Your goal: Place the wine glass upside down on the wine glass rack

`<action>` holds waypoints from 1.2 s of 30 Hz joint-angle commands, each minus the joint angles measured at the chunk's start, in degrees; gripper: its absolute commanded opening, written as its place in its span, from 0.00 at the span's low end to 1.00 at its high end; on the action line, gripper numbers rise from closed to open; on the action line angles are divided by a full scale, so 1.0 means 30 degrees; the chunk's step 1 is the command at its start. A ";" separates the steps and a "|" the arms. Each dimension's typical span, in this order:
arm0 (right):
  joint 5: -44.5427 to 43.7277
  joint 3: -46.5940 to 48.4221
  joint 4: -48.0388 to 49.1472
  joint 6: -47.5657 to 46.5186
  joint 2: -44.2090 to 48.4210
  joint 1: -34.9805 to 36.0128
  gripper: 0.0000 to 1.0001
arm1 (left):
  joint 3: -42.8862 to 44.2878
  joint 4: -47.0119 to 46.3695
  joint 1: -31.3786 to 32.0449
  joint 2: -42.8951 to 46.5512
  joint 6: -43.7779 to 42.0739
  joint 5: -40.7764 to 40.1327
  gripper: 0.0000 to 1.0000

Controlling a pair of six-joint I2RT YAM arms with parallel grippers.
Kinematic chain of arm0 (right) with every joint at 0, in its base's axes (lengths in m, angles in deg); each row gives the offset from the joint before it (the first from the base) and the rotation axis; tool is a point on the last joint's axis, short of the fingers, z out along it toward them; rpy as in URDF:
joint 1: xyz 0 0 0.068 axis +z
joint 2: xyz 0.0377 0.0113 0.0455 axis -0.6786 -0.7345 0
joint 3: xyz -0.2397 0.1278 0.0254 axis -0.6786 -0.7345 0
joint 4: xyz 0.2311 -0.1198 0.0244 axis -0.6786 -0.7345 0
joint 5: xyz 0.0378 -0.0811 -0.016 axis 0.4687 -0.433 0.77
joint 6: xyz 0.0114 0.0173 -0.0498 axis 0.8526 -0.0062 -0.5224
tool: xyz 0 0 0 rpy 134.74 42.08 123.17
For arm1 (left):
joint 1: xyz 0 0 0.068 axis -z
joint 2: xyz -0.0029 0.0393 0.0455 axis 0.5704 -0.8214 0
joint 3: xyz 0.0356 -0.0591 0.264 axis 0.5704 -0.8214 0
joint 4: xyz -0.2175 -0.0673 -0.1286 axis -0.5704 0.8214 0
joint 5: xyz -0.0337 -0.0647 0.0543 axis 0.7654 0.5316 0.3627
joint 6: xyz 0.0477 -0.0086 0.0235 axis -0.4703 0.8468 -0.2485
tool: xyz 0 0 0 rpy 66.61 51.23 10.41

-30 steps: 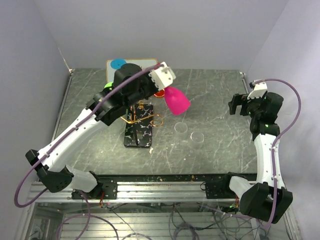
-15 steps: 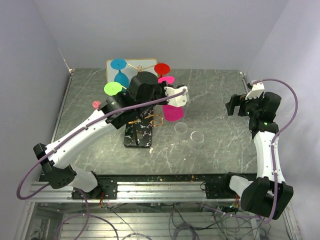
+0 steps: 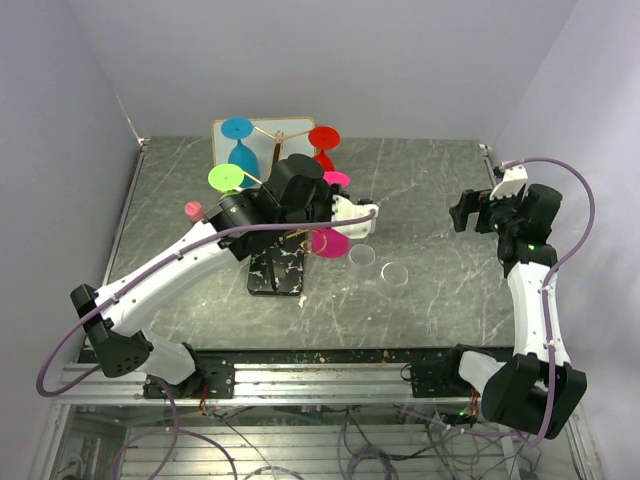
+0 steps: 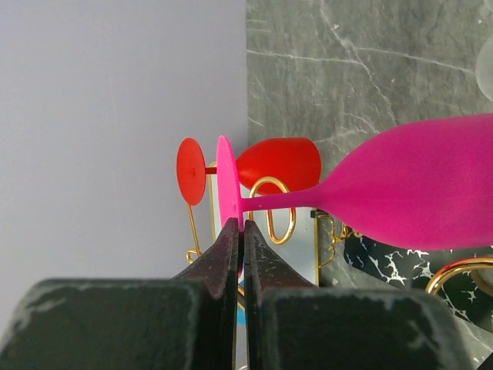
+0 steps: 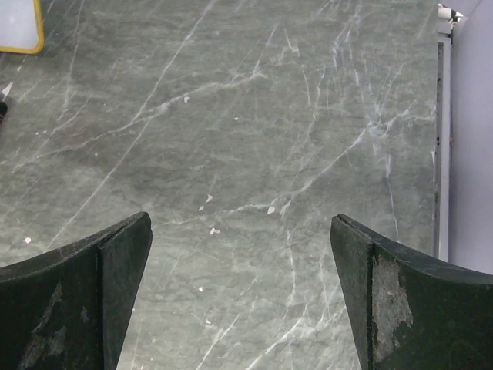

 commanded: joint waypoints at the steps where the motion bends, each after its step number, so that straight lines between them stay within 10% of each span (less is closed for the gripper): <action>1: 0.0285 -0.0016 0.0056 -0.0115 -0.0063 -0.0165 0.99 | -0.0280 0.0184 0.0137 0.0181 -0.1037 0.0382 0.07; 36: 0.0286 0.0043 -0.0227 -0.0276 -0.0198 -0.0165 0.99 | -0.2756 -0.1479 -0.0746 0.1032 -0.3013 -0.4313 0.07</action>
